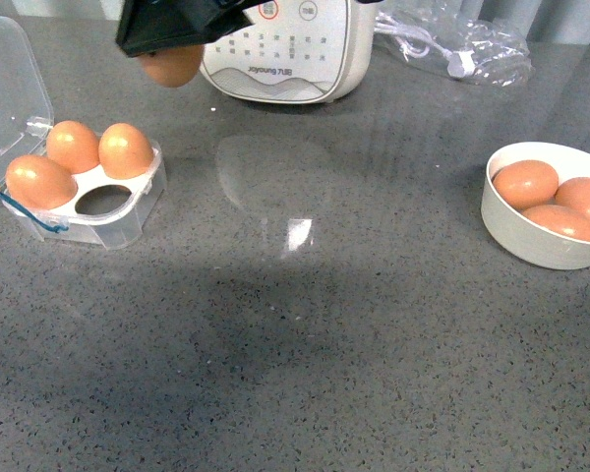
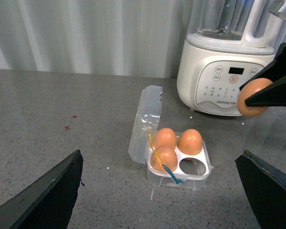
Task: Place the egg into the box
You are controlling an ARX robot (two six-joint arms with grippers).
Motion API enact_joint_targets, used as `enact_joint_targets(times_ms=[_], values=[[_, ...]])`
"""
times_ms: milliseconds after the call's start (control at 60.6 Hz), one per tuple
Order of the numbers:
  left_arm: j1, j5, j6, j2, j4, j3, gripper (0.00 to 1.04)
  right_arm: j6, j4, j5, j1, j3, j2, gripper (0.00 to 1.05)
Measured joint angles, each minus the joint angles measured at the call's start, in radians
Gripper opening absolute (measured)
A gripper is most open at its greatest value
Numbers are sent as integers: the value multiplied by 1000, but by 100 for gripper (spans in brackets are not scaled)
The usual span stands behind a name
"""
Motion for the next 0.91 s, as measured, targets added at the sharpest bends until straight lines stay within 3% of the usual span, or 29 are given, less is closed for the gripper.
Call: enact_joint_targets(times_ms=[330, 907], values=[[0, 0, 0, 0, 0, 0, 98, 25, 1, 19, 93, 55, 99, 42], [0, 0, 0, 0, 0, 0, 98, 71, 17, 53, 127, 108, 175, 42]])
